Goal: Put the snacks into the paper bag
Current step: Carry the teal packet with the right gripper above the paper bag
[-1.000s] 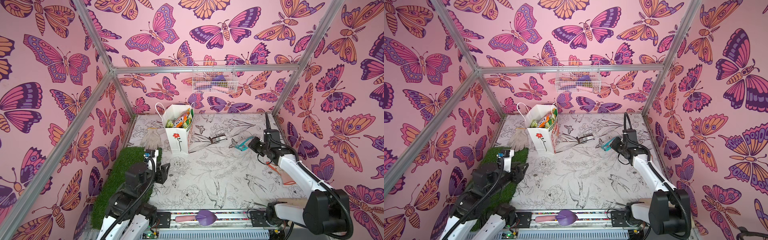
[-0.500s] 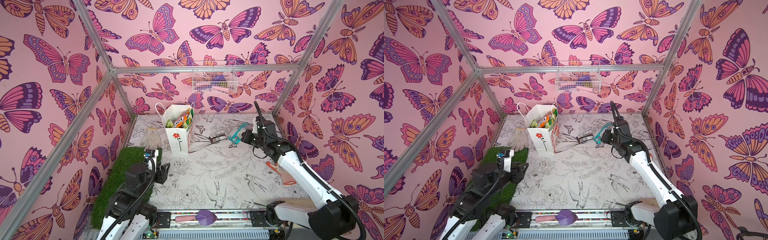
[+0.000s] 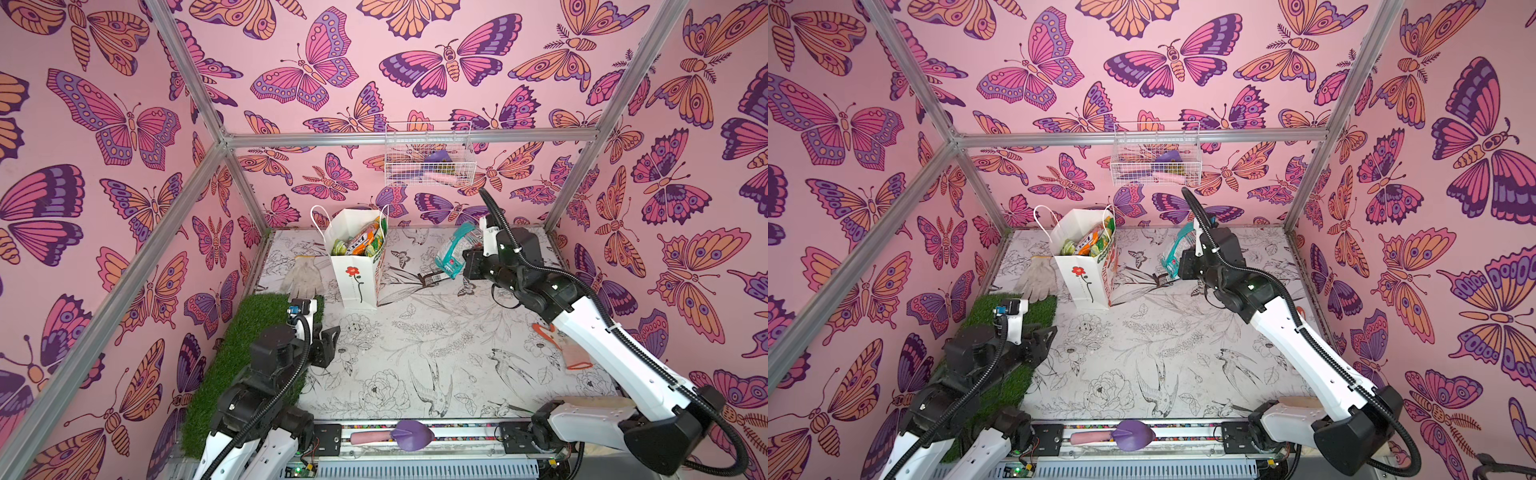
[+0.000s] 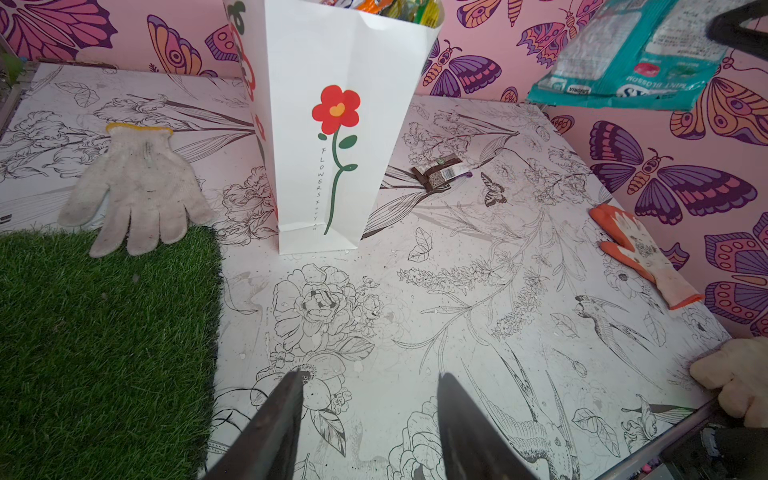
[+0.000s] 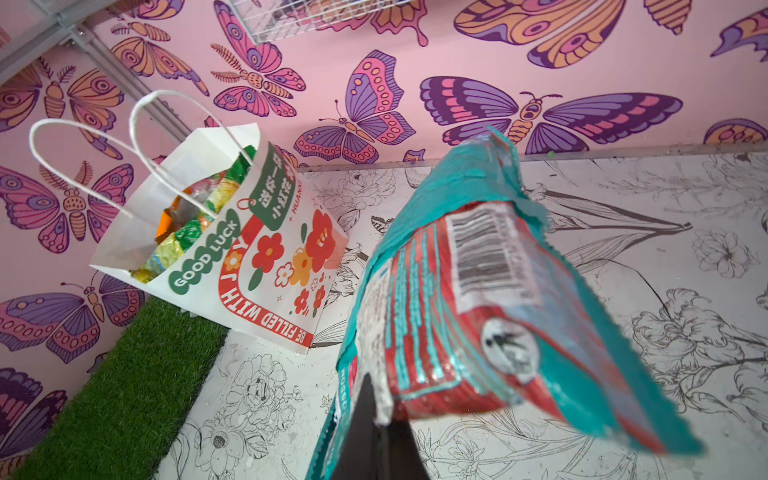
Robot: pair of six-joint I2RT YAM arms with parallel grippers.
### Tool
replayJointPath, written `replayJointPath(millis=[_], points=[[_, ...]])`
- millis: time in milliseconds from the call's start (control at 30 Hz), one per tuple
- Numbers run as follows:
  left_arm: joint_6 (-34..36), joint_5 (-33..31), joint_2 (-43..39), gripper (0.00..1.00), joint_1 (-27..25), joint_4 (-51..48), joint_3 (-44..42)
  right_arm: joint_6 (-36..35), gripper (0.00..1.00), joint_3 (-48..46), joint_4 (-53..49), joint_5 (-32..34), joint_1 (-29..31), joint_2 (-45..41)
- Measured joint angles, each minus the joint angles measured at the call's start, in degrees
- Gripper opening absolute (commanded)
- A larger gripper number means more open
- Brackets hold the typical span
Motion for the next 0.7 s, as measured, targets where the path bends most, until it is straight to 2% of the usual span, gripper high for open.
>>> replayJointPath(millis=[400, 700], points=[[0.00, 0.02, 0.00, 0.54, 0.00, 0.00, 0.00, -6.34, 0.00, 10.47, -0.96, 3.19, 8.94, 5.62], [0.00, 0.02, 0.00, 0.54, 0.00, 0.00, 0.00, -10.49, 0.00, 16.65, -1.03, 5.03, 13.46, 9.18]])
